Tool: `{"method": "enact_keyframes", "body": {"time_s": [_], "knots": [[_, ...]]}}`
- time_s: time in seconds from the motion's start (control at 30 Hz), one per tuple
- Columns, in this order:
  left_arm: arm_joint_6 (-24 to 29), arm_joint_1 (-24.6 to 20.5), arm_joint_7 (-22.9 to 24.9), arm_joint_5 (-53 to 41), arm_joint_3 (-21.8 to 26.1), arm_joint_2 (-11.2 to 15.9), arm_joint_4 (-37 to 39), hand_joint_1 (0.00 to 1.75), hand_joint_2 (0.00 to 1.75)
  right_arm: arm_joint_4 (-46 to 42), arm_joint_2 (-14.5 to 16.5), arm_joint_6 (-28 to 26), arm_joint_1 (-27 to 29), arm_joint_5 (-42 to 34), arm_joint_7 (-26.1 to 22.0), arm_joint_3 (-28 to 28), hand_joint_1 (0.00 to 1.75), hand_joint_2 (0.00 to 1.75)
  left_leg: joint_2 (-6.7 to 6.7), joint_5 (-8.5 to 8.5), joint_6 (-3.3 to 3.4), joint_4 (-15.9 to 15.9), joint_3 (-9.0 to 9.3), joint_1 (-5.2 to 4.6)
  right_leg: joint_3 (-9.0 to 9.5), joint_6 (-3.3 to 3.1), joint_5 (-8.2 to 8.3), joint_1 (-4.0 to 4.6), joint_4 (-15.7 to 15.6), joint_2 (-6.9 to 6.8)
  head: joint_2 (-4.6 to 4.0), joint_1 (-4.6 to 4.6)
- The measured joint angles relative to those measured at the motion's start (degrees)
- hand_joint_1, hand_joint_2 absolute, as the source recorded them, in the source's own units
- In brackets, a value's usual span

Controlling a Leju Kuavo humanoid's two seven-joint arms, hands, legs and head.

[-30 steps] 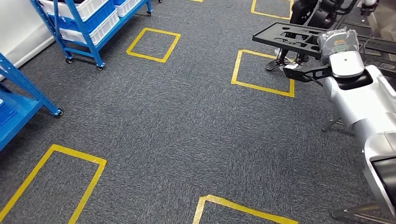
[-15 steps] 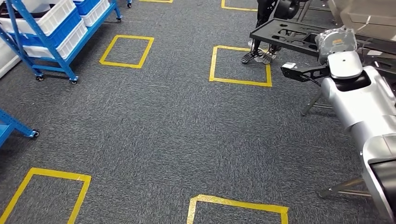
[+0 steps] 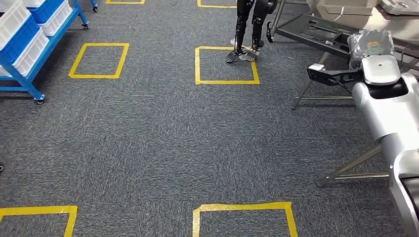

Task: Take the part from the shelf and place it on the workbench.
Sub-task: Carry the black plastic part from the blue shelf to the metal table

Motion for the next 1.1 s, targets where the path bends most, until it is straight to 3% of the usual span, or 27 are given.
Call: {"method": "enact_keyframes", "body": {"time_s": [0.07,0.1,0.17,0.2,0.27,0.33,0.4,0.47,0.5,0.53,0.57,0.63,0.7,0.77,0.8,0.87,0.9,0.97,1.0,1.03,1.1], "knots": [[-0.13,-0.05,-0.05,-0.33,-0.27,-0.07,0.0,0.0,1.75,-0.07,-0.46,-0.02,0.65,0.17,-0.08,-0.26,1.75,1.75,1.36,-0.3,-0.05,0.0,0.29,-0.14,3.07,-0.29,3.49,0.11,-5.87,-1.04,0.0,0.0],[-0.21,-0.03,-0.15,-0.51,-0.44,-0.12,0.0,0.0,1.75,-0.19,-0.68,-0.04,0.76,0.26,-0.08,-0.43,1.75,1.75,1.98,-0.49,-0.16,0.0,0.46,-0.29,5.25,-0.57,4.93,0.48,-9.91,-2.39,0.0,0.0],[-0.35,0.0,-0.38,-0.73,-0.68,-0.21,0.0,0.0,1.75,-0.49,-1.0,-0.08,0.79,0.43,-0.09,-0.75,1.75,1.75,3.11,-0.92,-0.57,0.02,0.8,-0.57,7.88,-1.26,6.15,1.3,-14.88,-4.03,0.0,0.0],[-0.39,-0.02,-0.45,-0.78,-0.77,-0.21,0.0,0.0,1.75,-0.6,-1.16,-0.08,0.8,0.5,-0.09,-0.86,1.75,1.75,3.71,-1.12,-0.84,-0.01,0.97,-0.66,8.1,-1.53,5.94,1.66,-15.43,-4.09,0.0,0.0],[-0.45,-0.22,-0.53,-0.78,-0.85,-0.22,0.0,0.0,1.75,-0.79,-1.59,-0.09,0.92,0.56,-0.1,-0.96,1.75,1.75,4.44,-1.63,-1.44,0.04,1.33,-0.62,8.3,-2.04,6.07,1.55,-15.83,-2.65,0.0,-0.01],[-0.48,-0.3,-0.61,-0.78,-0.87,-0.23,0.0,0.0,1.75,-1.11,-1.86,-0.1,0.96,0.6,-0.1,-1.03,1.75,1.75,2.18,-3.31,-1.91,2.26,0.72,-0.41,8.84,-2.64,6.26,1.1,-16.42,-1.46,-0.01,-0.04],[-0.49,-0.15,-0.66,-0.78,-0.88,-0.23,0.0,0.0,1.75,-1.29,-1.8,-0.1,0.98,0.64,-0.1,-1.07,1.75,1.75,-0.95,-6.65,-2.17,8.88,-2.24,-0.17,9.18,-3.12,6.26,0.86,-16.6,-0.21,-0.01,-0.07],[-0.49,0.05,-0.68,-0.78,-0.88,-0.25,0.0,0.0,1.75,-1.29,-1.58,-0.1,1.23,0.66,-0.14,-1.07,1.75,1.75,-1.78,-8.82,-2.36,15.66,-5.89,-0.09,9.2,-3.33,6.13,0.84,-16.4,1.42,0.0,-0.07],[-0.49,0.11,-0.73,-0.78,-0.88,-0.25,0.0,0.0,1.75,-1.31,-1.5,-0.1,1.4,0.65,-0.17,-1.07,1.75,1.75,-1.84,-8.34,-2.43,16.61,-6.74,-0.07,9.19,-3.33,6.04,0.83,-16.23,2.33,0.0,-0.07],[-0.5,0.13,-0.82,-0.78,-0.88,-0.26,0.0,0.0,1.75,-1.34,-1.44,-0.1,1.53,0.66,-0.19,-1.07,1.75,1.75,-1.94,-6.75,-2.44,15.31,-6.56,-0.03,9.19,-3.26,5.91,0.78,-16.0,3.22,0.0,-0.07],[-0.53,0.13,-0.93,-0.78,-0.88,-0.26,0.0,0.0,1.75,-1.42,-1.43,-0.1,1.61,0.66,-0.2,-1.08,1.75,1.75,-2.36,-4.37,-2.41,12.03,-5.39,0.06,9.2,-3.13,5.71,0.7,-15.72,4.06,0.0,-0.07],[-0.6,0.2,-1.12,-0.78,-0.88,-0.26,0.0,0.0,1.75,-1.64,-1.45,-0.1,1.64,0.66,-0.26,-1.13,1.75,1.75,-5.26,-0.96,-2.23,4.91,-2.52,0.46,8.85,-2.68,5.29,0.54,-14.96,5.55,-0.01,-0.05],[-0.61,0.22,-1.08,-0.79,-0.88,-0.25,0.0,0.0,1.75,-1.89,-1.58,-0.08,1.81,0.65,-0.49,-1.3,1.75,1.75,-7.36,-0.37,-1.96,1.93,-1.2,0.62,8.17,-2.0,5.26,0.29,-14.56,6.95,-0.01,-0.08],[-0.52,0.09,-0.75,-0.83,-0.89,-0.25,0.0,0.0,1.75,-2.11,-1.94,-0.04,2.32,0.65,-0.82,-1.49,1.75,1.75,-6.34,-0.24,-1.42,1.38,-0.9,0.48,7.79,-1.22,5.54,-0.05,-14.78,8.16,-0.01,-0.1],[-0.47,0.03,-0.51,-0.84,-0.9,-0.26,-0.01,0.0,1.75,-2.21,-2.15,-0.01,2.53,0.68,-0.92,-1.57,1.75,1.75,-5.61,-0.04,-0.99,0.96,-0.69,0.49,7.61,-0.94,5.38,-0.05,-14.62,7.53,-0.01,-0.07],[-0.39,0.06,0.08,-0.82,-0.9,-0.26,-0.01,0.0,1.75,-2.28,-2.04,0.12,2.43,0.78,-0.66,-1.66,1.75,1.75,-4.08,0.35,-0.27,0.12,-0.35,0.57,5.9,-0.54,3.54,0.09,-11.44,4.1,0.0,-0.02],[-0.36,0.12,0.4,-0.78,-0.89,-0.19,-0.01,0.0,1.75,-2.21,-1.37,0.22,2.24,0.82,-0.15,-1.68,1.75,1.75,-3.27,0.35,-0.08,-0.05,-0.26,0.48,4.25,-0.37,1.97,0.14,-8.18,2.06,0.0,0.02],[-0.3,0.21,1.06,-0.64,-0.87,0.08,-0.01,0.0,1.75,-1.76,0.79,0.43,2.0,0.85,1.47,-1.61,1.75,1.75,-1.39,0.14,0.03,-0.12,-0.16,0.36,0.56,-0.06,-0.56,-0.06,-1.2,0.34,-0.01,0.02],[-0.3,0.15,1.32,-0.59,-0.87,0.26,-0.01,0.0,1.75,-1.43,2.09,0.46,2.0,0.84,2.32,-1.51,1.75,1.75,-0.41,-0.01,0.03,-0.11,-0.09,0.35,-0.39,0.06,-0.58,-0.21,0.37,0.01,-0.01,0.02],[-0.3,0.03,1.49,-0.57,-0.87,0.41,-0.01,0.0,1.75,-1.07,3.22,0.4,2.01,0.84,2.94,-1.4,1.75,1.75,0.5,-0.17,-0.03,-0.1,0.03,0.35,-0.18,0.16,0.48,-0.35,-0.23,-0.29,-0.01,0.02],[-0.31,-0.3,1.63,-0.64,-0.88,0.6,0.0,0.0,1.75,-0.5,4.78,0.09,1.91,0.82,3.55,-1.25,1.75,1.75,1.84,-0.56,-0.27,-0.09,0.47,0.34,3.44,0.2,4.33,-0.51,-7.19,-1.9,0.0,0.02]]}}
